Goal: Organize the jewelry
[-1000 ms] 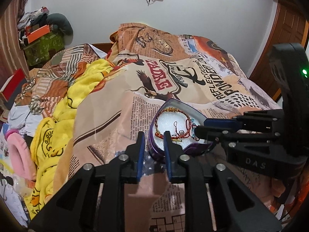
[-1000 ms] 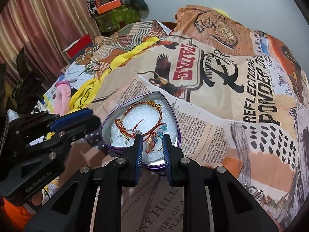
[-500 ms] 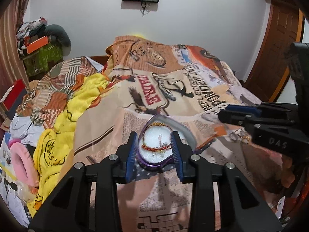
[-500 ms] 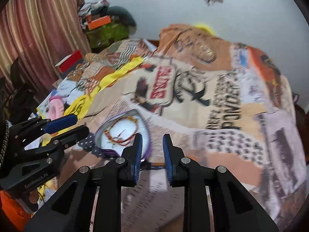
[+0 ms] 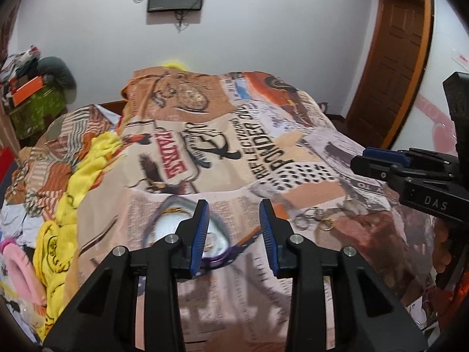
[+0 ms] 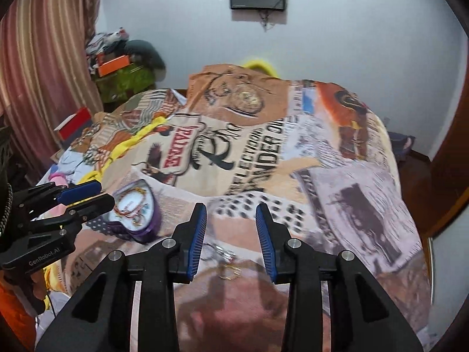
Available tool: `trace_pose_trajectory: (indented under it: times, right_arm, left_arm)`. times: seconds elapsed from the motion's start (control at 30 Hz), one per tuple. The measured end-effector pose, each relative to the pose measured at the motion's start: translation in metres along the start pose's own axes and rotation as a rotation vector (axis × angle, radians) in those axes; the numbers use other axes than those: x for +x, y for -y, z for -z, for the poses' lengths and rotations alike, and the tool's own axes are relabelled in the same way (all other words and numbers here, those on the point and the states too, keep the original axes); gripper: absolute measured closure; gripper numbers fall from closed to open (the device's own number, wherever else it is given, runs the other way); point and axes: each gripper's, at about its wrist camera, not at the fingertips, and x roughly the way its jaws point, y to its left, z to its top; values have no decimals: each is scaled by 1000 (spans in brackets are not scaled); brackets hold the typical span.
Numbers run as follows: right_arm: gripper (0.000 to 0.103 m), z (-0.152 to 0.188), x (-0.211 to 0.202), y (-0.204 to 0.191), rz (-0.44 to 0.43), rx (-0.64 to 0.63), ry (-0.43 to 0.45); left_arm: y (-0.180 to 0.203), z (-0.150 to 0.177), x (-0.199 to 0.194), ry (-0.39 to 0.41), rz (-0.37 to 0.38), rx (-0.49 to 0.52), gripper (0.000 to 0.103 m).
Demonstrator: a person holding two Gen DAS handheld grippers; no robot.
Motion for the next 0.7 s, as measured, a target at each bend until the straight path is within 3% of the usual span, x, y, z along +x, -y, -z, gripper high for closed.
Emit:
trace_pose_trajectory:
  times: [0.27, 0.7]
  right_arm:
    - [71, 24, 9, 15, 20, 20, -70]
    - [71, 48, 45, -3, -78, -47, -197]
  left_arm:
    - [28, 4, 26, -59, 64, 43, 68]
    - [29, 26, 47, -146, 76, 33, 68]
